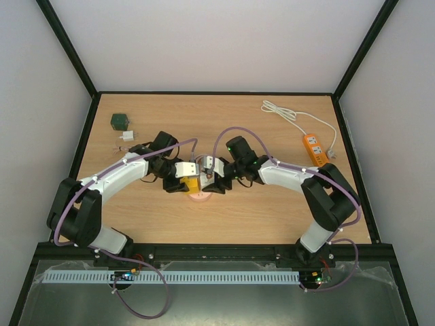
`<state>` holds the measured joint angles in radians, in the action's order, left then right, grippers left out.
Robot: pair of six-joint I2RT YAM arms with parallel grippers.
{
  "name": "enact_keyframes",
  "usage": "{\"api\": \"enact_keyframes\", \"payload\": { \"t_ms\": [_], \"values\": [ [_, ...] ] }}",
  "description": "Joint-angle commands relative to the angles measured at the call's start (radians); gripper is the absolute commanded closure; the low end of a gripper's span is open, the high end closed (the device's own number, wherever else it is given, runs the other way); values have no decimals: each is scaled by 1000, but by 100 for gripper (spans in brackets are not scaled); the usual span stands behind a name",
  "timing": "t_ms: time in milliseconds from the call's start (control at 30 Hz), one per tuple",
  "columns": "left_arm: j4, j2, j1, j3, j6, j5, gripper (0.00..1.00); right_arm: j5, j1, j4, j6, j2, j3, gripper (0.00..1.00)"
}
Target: Pull the plug off the socket
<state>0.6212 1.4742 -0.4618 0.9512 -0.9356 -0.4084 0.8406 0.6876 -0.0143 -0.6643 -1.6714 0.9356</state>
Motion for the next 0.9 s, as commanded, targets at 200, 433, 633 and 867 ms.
{"api": "enact_keyframes", "payload": {
  "t_ms": [200, 433, 633, 867],
  "values": [
    [-47, -55, -5, 30, 13, -132, 63, -67, 2, -37, -50, -62, 20, 46],
    [-20, -65, 19, 73, 34, -212, 64, -89, 3, -57, -73, -80, 8, 49],
    [55, -48, 64, 128, 36, -297, 64, -104, 7, -56, -83, -82, -6, 50],
    [85, -67, 212, 124, -22, -211, 64, -81, 6, -67, -53, -69, 12, 50]
  ]
}}
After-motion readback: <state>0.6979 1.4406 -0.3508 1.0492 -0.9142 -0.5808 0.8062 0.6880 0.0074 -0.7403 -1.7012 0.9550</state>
